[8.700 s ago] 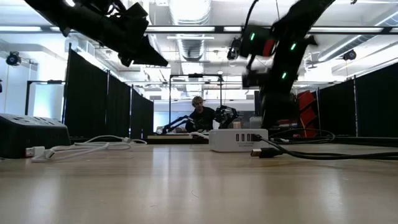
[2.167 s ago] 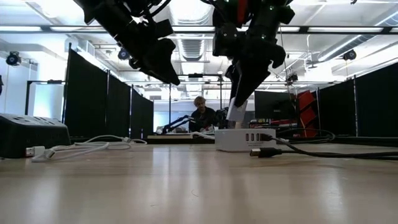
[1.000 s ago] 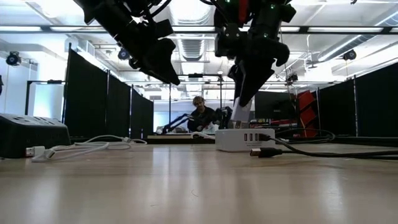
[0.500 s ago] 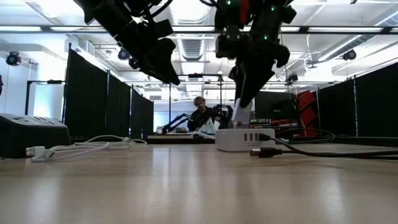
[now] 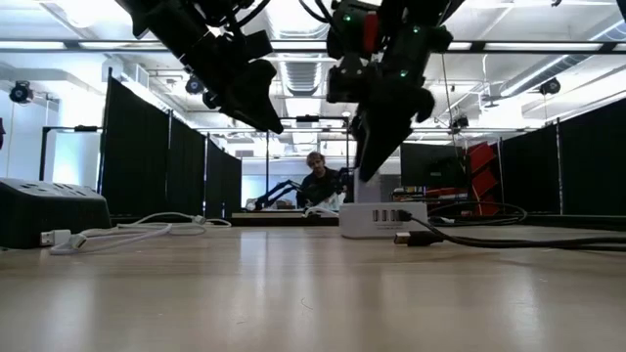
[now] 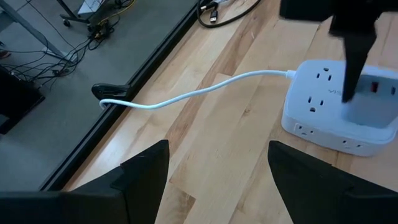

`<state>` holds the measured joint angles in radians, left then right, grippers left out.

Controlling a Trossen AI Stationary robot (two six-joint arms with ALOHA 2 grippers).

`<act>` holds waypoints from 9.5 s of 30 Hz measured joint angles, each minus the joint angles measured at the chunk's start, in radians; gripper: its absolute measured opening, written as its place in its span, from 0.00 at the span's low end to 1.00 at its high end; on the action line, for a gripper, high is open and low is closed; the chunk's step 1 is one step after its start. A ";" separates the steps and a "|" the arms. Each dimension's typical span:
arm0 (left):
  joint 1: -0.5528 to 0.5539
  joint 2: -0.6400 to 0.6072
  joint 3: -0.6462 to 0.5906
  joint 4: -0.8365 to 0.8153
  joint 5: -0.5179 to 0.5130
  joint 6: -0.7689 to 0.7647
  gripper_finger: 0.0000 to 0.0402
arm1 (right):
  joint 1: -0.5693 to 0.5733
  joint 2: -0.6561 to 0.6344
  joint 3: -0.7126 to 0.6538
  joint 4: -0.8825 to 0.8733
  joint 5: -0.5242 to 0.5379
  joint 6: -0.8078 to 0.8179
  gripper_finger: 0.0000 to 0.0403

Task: Insert USB
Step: Insert the white charger adapter into the white outlet extension, then insert the purple charger cable into the white charger adapter

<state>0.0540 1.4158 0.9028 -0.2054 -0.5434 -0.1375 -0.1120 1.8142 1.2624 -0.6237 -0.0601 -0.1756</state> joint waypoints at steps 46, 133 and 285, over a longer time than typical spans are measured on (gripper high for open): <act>-0.491 -0.438 0.002 -0.337 0.067 -0.446 0.32 | 0.290 -0.245 -0.192 0.494 0.085 -0.176 0.49; -0.532 0.338 0.200 -0.888 0.261 -0.946 0.44 | 0.747 0.131 -0.419 1.227 0.087 0.165 0.19; -0.708 0.280 0.150 -0.346 -0.036 -0.538 0.31 | 0.443 0.171 -0.188 1.149 0.217 -0.096 0.00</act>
<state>-0.6544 1.6962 1.0523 -0.5510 -0.5797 -0.6758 0.3313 1.9854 1.0740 0.5258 0.1565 -0.2714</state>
